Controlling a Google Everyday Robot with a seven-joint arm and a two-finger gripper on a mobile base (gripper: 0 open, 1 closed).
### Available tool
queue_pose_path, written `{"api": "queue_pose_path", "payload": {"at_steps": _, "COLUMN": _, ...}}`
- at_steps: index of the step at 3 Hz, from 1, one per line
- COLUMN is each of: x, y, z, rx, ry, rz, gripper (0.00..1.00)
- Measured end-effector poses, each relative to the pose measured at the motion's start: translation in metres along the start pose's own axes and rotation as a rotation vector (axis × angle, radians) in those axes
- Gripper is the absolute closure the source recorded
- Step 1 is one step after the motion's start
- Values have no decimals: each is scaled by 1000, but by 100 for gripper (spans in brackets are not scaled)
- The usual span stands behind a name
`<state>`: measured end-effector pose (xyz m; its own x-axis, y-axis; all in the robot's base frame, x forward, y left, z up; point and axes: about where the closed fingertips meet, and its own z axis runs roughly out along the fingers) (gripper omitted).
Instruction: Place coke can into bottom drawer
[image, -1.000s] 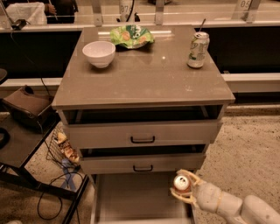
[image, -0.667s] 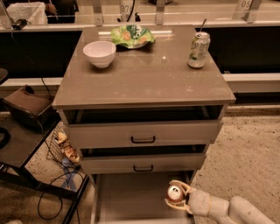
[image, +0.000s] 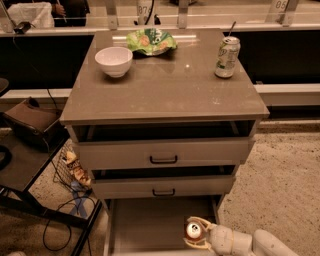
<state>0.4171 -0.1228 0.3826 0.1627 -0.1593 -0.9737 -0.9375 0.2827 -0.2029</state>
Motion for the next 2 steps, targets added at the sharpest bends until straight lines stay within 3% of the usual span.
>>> {"api": "queue_pose_path", "payload": {"at_steps": 1, "x": 30, "y": -3, "z": 47, "rx": -62, "ry": -50, "rz": -19, "gripper": 100}}
{"api": "queue_pose_path", "payload": {"at_steps": 2, "x": 69, "y": -5, "z": 90, "rx": -86, "ry": -96, "rz": -35, "gripper": 100}}
